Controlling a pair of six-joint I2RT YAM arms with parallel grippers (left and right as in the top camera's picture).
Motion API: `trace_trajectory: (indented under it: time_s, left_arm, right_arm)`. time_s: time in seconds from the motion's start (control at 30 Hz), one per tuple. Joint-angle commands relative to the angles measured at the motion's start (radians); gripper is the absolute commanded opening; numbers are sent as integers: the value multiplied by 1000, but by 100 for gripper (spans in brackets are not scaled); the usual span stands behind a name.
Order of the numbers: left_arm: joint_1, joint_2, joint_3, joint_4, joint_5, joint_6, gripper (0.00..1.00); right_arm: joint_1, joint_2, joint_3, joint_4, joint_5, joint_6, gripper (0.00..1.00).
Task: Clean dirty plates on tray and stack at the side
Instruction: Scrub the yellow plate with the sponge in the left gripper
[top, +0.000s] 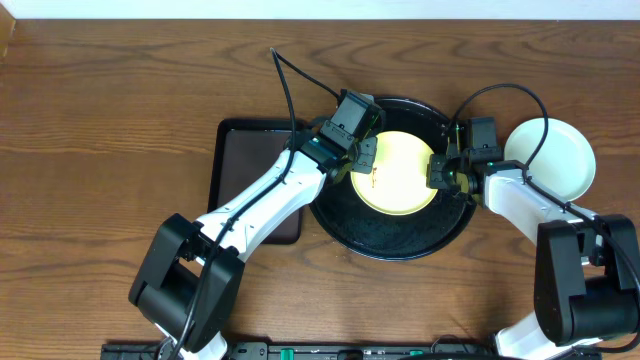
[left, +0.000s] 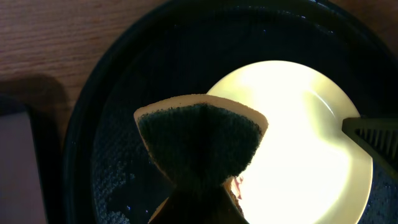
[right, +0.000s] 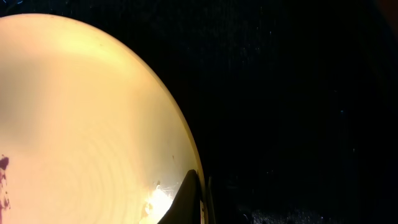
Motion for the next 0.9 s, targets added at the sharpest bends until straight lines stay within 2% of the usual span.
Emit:
trace_trajectory:
  time_s: [0.0,0.33,0.7,0.87]
  left_arm:
    - [-8,0,2,5,2,-5,8]
    - [-53,114,2,79,1,-5,7]
    - [-54,264,2,85,3,-16,7]
    - [-55,308,2,81,120,-52,7]
  right_arm:
    - [8,11,-12,-6,8,0,1]
    - [9,11,-12,-10,-2,0,1]
    - [8,11,-12,-10,-2,0,1]
    - [8,11,-12,-10,-2,0,1]
